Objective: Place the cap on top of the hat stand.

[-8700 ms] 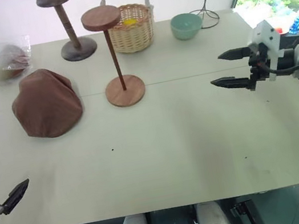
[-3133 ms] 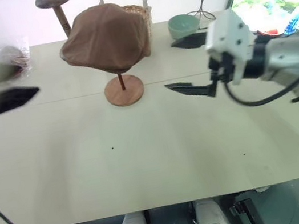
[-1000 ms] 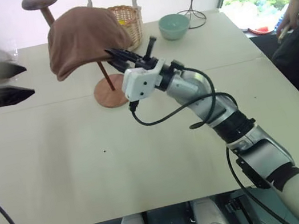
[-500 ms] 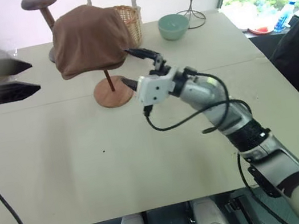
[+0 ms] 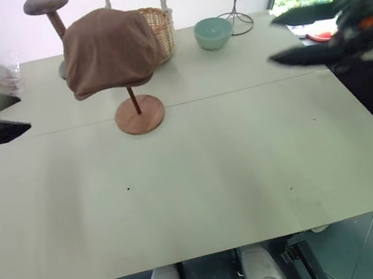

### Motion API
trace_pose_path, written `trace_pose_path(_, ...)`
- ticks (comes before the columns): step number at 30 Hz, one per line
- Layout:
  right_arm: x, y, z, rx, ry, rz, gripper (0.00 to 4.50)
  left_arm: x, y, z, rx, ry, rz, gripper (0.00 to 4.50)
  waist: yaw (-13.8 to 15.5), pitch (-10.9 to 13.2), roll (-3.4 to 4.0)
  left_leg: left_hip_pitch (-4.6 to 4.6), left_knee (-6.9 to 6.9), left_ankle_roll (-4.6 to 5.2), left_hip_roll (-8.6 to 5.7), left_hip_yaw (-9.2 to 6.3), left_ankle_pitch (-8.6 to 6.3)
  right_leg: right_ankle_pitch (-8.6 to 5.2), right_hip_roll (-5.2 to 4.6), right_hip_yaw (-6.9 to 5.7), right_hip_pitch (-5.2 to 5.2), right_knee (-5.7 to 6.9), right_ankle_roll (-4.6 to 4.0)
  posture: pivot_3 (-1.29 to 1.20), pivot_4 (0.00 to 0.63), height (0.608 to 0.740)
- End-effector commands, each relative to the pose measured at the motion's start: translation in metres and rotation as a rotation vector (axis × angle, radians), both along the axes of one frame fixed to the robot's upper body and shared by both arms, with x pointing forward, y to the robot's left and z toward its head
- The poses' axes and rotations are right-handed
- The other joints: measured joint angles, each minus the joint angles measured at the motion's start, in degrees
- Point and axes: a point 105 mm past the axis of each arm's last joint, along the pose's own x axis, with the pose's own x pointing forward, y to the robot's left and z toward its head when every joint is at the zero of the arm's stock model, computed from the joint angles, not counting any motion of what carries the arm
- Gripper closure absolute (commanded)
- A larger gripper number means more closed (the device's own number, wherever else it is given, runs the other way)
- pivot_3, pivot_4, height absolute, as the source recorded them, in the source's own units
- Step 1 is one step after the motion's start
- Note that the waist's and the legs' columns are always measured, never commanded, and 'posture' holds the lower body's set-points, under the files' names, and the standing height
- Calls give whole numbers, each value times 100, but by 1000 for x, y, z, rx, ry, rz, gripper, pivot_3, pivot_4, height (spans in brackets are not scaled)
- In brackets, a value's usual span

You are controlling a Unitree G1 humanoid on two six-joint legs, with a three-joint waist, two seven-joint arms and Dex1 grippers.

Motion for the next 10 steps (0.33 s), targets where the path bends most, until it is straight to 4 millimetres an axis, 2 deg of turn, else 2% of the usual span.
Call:
trace_pose_path(1,-10,-5,9,2,86,88,382,-11,9,21,17,-88,31,0,0,0,0,0,-3,0,0,1,0,0,0,0,-3,-2,-1,0,150,728)
trace_pose_path(2,-12,-5,10,-9,96,107,81,-12,10,23,17,-92,34,0,-3,0,0,-4,-8,0,0,3,0,-1,0,1,-8,-3,-2,0,150,728)
trace_pose_path(3,-11,-6,11,-23,92,111,28,-12,11,24,19,-95,36,0,-4,0,0,-10,-12,0,0,5,0,-1,0,3,-15,-4,-2,0,150,728)
trace_pose_path(10,-1,-7,8,-71,85,117,28,-16,9,24,49,-97,25,0,1,4,5,-16,-24,0,-1,42,1,1,1,35,-43,3,5,0,150,728)
